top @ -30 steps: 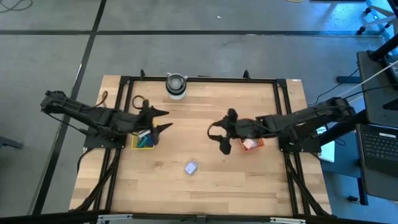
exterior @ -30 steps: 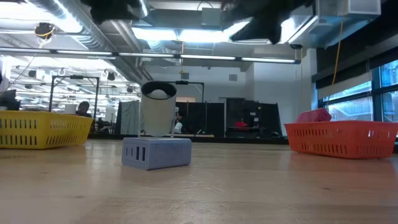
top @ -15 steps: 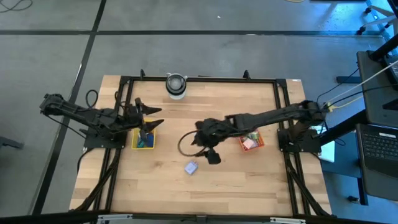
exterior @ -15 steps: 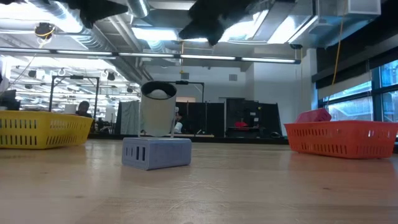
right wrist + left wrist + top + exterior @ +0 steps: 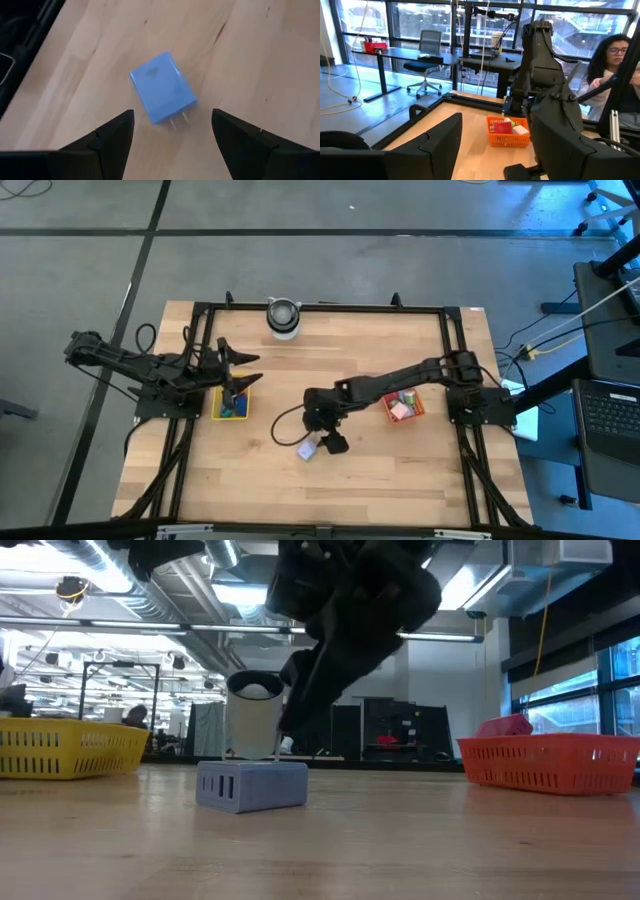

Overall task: Pick & Place Office items
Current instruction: Put the light purple charger adapter into the orange bin

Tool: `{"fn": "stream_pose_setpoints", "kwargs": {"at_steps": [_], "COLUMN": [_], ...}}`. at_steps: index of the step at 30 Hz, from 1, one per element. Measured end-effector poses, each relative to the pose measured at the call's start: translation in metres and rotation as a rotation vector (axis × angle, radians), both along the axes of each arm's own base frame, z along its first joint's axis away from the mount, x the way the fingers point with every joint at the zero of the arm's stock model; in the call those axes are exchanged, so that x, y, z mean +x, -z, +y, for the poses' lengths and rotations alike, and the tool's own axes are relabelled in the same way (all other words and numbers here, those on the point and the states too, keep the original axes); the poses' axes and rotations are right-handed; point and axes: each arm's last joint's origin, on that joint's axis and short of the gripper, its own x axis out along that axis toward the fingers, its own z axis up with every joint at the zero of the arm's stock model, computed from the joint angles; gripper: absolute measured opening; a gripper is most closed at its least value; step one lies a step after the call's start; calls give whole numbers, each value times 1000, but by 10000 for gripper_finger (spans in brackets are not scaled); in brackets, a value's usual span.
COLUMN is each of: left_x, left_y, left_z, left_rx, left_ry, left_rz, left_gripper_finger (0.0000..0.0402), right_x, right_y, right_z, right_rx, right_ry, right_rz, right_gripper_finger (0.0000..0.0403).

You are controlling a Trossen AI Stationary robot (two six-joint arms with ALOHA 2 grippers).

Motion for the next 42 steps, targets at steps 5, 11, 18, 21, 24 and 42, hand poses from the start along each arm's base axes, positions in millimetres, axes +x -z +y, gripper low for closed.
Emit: {"fn": "stream_pose_setpoints", "kwargs": {"at_steps": [5, 11, 18, 21, 24, 42], "left_x": [1, 1, 1, 1, 1, 1], "left_y": [1, 4, 7, 7, 6, 7], "left_z": [-1, -1, -2, -2, -2, -2], "left_rx": [-1, -4, -2, -9, -17, -25], "left_ry": [31, 43, 46, 50, 56, 65], "left_rz": [7, 35, 61, 59, 56, 55], "left_gripper_finger": [235, 235, 235, 235, 235, 235], "right_x": [6, 11, 12, 13, 13, 15], "right_y": [11, 13, 20, 27, 35, 53], "right_z": [1, 6, 23, 30, 35, 38], "right_rx": [-11, -13, -29, -40, -69, -107], "right_ry": [-6, -29, -53, -60, -57, -45], "right_rz": [-20, -78, -106, -111, -103, -88], "right_gripper_finger": [278, 303, 305, 305, 305, 267]}}
